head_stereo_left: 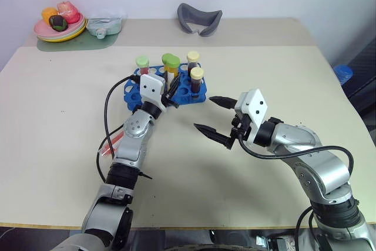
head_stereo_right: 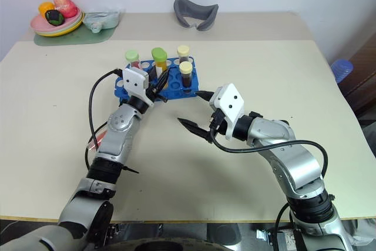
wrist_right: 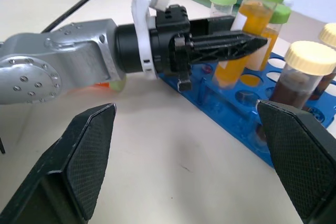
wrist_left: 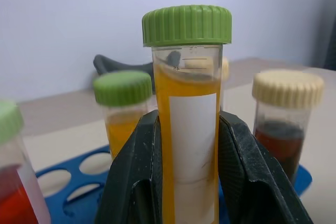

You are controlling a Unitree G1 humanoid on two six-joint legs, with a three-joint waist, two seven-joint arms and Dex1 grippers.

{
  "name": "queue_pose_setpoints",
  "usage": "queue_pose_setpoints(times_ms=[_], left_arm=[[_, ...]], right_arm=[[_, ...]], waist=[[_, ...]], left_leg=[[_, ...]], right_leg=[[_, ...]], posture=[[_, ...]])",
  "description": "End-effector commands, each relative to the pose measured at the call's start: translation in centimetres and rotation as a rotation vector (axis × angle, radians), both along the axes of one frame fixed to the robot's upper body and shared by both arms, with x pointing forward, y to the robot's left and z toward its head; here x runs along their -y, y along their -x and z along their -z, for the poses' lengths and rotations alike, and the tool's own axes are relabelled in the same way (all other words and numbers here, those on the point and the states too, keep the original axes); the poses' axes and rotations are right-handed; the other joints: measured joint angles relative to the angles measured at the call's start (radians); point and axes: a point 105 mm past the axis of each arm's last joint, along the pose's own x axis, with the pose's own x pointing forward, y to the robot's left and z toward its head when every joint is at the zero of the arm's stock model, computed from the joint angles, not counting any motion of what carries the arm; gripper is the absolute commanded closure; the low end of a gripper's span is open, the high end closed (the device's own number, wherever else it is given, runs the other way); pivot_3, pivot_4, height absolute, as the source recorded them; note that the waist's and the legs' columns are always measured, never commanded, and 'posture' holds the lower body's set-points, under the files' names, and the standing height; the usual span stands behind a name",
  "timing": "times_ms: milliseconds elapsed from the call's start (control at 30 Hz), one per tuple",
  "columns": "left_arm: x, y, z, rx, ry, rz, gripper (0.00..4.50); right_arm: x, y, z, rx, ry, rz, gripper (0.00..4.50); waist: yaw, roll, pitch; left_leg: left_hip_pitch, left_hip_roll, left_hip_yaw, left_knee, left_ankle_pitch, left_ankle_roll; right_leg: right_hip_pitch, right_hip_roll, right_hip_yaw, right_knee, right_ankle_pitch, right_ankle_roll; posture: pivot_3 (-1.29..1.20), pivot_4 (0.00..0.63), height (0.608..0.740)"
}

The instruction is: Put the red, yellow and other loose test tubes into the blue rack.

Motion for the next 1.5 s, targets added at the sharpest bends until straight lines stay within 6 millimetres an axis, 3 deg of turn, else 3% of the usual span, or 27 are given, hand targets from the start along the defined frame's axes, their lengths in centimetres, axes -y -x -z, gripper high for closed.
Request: queue_pose_setpoints(times_ms=[33, 200, 433, 467, 633, 800, 900, 1000, 1167, 1233, 1333, 1500], left_arm=[[0.3, 0.1, -1.7, 0.074, 0.021, 0.006, 3.68], [0.2, 0.2, -1.3, 0.071, 0.025, 0.008, 3.68], [-0.3, 0.9, -2.2, 0.103, 0.047, 0.022, 0.17], [-0.4, 1.1, -2.5, 0.113, 0.047, 0.022, 0.02], [-1.8, 3.0, -5.4, 0.21, 0.007, 0.026, 0.02], [-4.9, 5.0, -9.6, 0.264, -0.05, 0.002, 0.02], [-6.3, 5.9, -10.6, 0.132, -0.068, 0.069, 0.02], [-7.6, 6.9, -9.8, -0.059, -0.162, 0.1, 0.02], [-10.4, 9.2, -6.3, -0.449, -0.485, 0.034, 0.02], [-11.1, 9.6, -5.7, -0.56, -0.478, 0.022, 0.02], [-11.7, 10.7, -2.9, -0.862, -0.532, 0.031, 0.02], [-12.1, 11.1, -0.9, -1.092, -0.63, 0.026, 0.02]], right_arm=[[-0.3, 0.6, -1.2, 0.05, -0.017, -0.018, 0.1], [-0.4, 0.6, -1.3, 0.053, -0.019, -0.018, 0.1], [-0.7, 0.6, -1.3, 0.054, -0.023, -0.028, 0.1], [-0.7, 0.6, -1.3, 0.054, -0.024, -0.029, 0.1], [-0.8, 0.8, -1.3, 0.056, -0.026, -0.033, 0.1], [-0.6, 0.9, -1.4, 0.053, -0.024, -0.033, 0.1], [-0.6, 0.9, -1.3, 0.049, -0.023, -0.038, 0.1], [-0.6, 0.8, -1.2, 0.044, -0.02, -0.046, 0.1], [-0.8, 0.7, -1.1, 0.037, -0.022, -0.068, 0.1], [-1.0, 0.6, -1.1, 0.034, -0.024, -0.078, 0.1], [-1.5, 0.5, -1.0, 0.032, -0.028, -0.105, 0.1], [-2.1, 0.4, -1.0, 0.035, -0.031, -0.131, 0.1]], waist=[[0.0, 0.0, 0.0], [0.0, 0.0, 0.0], [-0.002, 0.0, 0.0], [-0.001, 0.0, 0.0], [-0.003, 0.0, 0.0], [-0.003, 0.0, 0.0], [-0.004, 0.0, 0.0], [-0.004, 0.0, 0.0], [-0.009, 0.0, 0.001], [-0.005, 0.0, 0.001], [-0.003, -0.002, 0.002], [-0.006, -0.002, 0.002]], left_leg=[[0.0, 0.0, 0.0, 0.0, 0.0, 0.0], [0.0, 0.0, 0.0, 0.0, 0.0, 0.0], [0.0, 0.0, 0.0, 0.0, 0.0, 0.0], [0.0, 0.0, 0.0, 0.0, 0.0, 0.0], [0.0, 0.0, 0.0, 0.0, 0.0, 0.0], [0.0, 0.0, 0.0, 0.0, 0.0, 0.0], [0.0, 0.0, -0.001, -0.001, 0.0, 0.0], [0.001, 0.0, -0.001, -0.001, 0.0, 0.0], [0.001, 0.001, -0.001, -0.001, 0.0, 0.0], [0.001, 0.001, -0.001, -0.001, 0.0, 0.0], [0.001, 0.001, -0.001, -0.001, 0.0, 0.0], [0.0, 0.001, -0.001, -0.002, 0.0, 0.001]], right_leg=[[0.0, 0.0, 0.0, 0.0, 0.0, 0.0], [0.0, 0.0, 0.0, 0.0, 0.0, 0.0], [0.0, 0.0, 0.0, 0.0, 0.0, 0.0], [0.0, 0.0, 0.0, 0.0, 0.0, 0.0], [0.0, 0.0, 0.0, 0.0, 0.0, 0.0], [0.0, 0.0, 0.0, 0.0, 0.0, 0.0], [0.0, 0.0, 0.0, 0.001, 0.0, 0.0], [0.0, 0.0, 0.0, 0.001, 0.0, 0.0], [-0.001, 0.001, 0.0, 0.001, 0.0, 0.0], [0.0, 0.001, 0.0, 0.001, 0.0, 0.0], [0.0, 0.001, -0.001, 0.001, 0.0, 0.0], [-0.001, 0.001, 0.0, 0.0, -0.001, 0.0]], posture=[[0.0, 0.15, 0.74], [0.0, 0.15, 0.74], [0.0, 0.15, 0.74], [0.0, 0.15, 0.74], [0.0, 0.15, 0.74], [0.0, 0.15, 0.74], [0.0, 0.15, 0.74], [0.0, 0.15, 0.74], [0.0, 0.15, 0.74], [0.0, 0.15, 0.74], [0.0, 0.15, 0.74], [0.0, 0.15, 0.74]])
